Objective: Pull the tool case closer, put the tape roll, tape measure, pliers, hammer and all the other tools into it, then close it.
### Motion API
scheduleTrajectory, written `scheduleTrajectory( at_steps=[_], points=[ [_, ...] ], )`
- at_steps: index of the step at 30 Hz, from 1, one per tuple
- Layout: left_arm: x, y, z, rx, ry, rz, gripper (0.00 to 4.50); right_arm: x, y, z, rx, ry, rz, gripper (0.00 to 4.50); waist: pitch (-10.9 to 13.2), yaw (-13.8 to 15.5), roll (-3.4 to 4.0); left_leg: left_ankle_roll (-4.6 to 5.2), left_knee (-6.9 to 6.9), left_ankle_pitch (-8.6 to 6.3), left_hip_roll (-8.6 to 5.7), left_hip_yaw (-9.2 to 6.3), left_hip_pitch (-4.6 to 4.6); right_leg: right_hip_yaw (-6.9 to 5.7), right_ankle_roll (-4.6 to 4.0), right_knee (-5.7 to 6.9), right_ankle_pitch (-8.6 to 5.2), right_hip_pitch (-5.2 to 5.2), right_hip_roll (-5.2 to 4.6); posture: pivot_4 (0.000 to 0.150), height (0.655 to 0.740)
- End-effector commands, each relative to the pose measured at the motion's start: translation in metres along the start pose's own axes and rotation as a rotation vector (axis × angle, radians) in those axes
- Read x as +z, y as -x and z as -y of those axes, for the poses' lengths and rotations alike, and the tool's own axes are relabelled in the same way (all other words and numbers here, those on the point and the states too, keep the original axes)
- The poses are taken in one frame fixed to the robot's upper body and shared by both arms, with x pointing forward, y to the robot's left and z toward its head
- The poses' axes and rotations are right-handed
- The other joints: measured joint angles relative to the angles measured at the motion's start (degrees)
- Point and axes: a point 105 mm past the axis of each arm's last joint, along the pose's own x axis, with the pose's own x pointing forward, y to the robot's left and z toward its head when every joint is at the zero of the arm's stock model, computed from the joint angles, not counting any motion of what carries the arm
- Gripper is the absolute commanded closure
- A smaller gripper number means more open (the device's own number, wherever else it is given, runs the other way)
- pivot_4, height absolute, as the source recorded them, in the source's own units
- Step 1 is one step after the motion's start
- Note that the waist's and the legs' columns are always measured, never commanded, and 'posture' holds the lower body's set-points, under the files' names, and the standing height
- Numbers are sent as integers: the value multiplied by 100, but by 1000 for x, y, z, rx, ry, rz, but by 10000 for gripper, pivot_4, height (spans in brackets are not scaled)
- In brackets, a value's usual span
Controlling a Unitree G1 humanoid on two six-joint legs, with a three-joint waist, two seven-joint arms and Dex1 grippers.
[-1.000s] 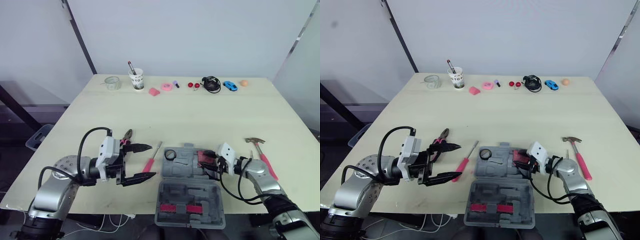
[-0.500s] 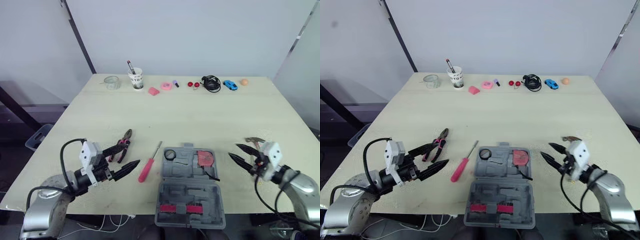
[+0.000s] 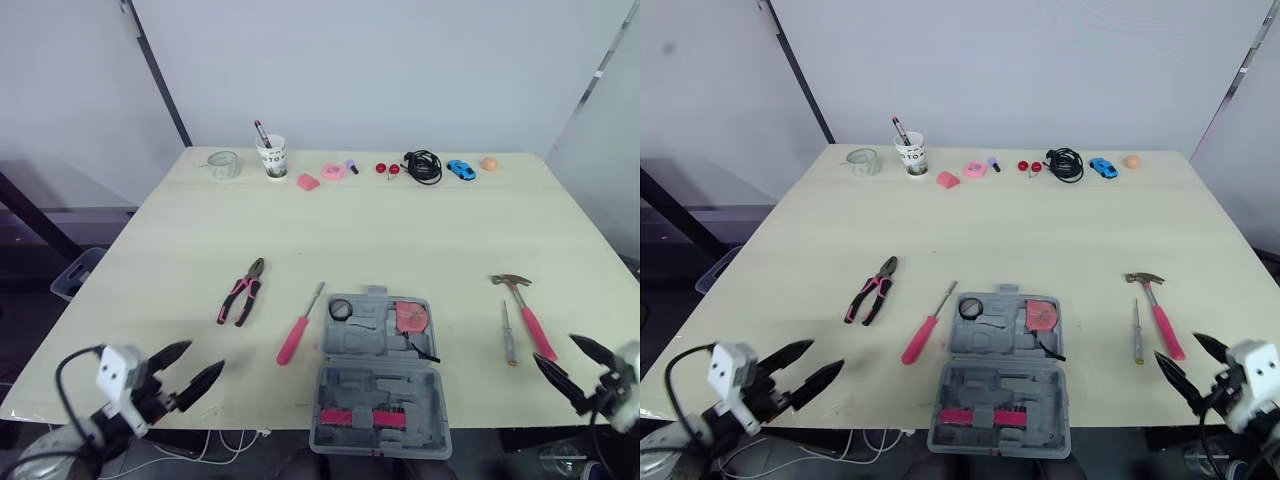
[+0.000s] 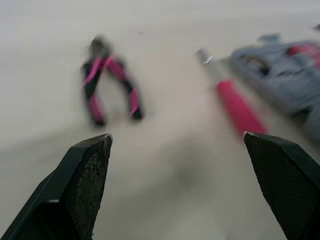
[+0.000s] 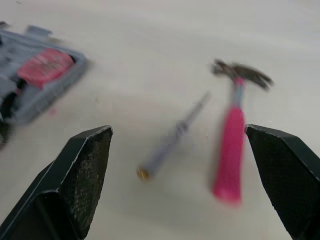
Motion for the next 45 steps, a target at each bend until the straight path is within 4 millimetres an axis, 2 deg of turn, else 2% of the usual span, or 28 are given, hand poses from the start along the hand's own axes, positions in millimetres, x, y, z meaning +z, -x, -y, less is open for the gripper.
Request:
scheduleTrajectory(
  at_steps=[1, 5, 8, 17, 21, 29, 34, 38, 45],
  points=[
    [9, 10, -2, 21, -40, 36, 0, 5, 17, 6, -33, 5, 34, 324, 0, 0, 0, 0, 1, 0, -1, 1, -2, -1, 0, 0, 0, 0, -5, 1500, 7400],
    [7, 14, 0, 23, -35, 34, 0, 0, 26, 5, -37, -11, 21, 324, -7, -4, -4, -23, 4, -13, 0, 0, -2, -10, 0, 0, 1, -3, -57, 1500, 7400],
    [8, 12, 3, 13, -37, 34, 0, -1, 27, 5, -30, -11, 18, 324, -8, -3, -4, -23, 2, -14, 0, -1, -5, -13, 0, -1, 0, -5, -60, 1500, 7400],
    [24, -7, 4, -29, -77, 52, 0, 14, 8, -6, 48, 9, 68, 324, -9, 4, -5, -12, 2, -7, -2, 0, -16, -26, -1, -1, 1, -16, -60, 1500, 7400],
    [40, -24, 1, -9, -110, 72, 0, 27, -4, -23, 136, 33, 110, 324, -9, 6, -5, -1, 2, -1, -3, 0, -17, -28, -1, 0, 2, -15, -56, 1500, 7400],
    [56, -52, -20, 141, -101, 79, 0, 45, -22, -61, 380, 65, 152, 324, -15, 11, -11, 1, 7, 1, -5, -3, -14, -30, 1, 2, 3, 0, -16, 1500, 7400],
    [65, -83, -22, 183, -92, 47, 0, 67, -39, -87, 548, 117, 201, 324, -14, 12, -12, 1, 13, 1, -6, -6, -13, -30, 2, 8, 4, 1, -6, 1500, 7400],
    [65, -109, -23, 218, -43, 31, 0, 87, -51, -106, 652, 159, 245, 324, -13, 10, -13, 1, 14, 1, -34, -15, -9, -31, 3, 8, 4, 9, 0, 1500, 7400],
    [57, -140, -26, 264, -13, -34, 0, 116, -74, -123, 744, 225, 298, 324, -10, 8, -21, 1, 18, 2, -39, -22, -12, -33, 27, 10, 18, 10, 4, 1500, 7400]
  ],
)
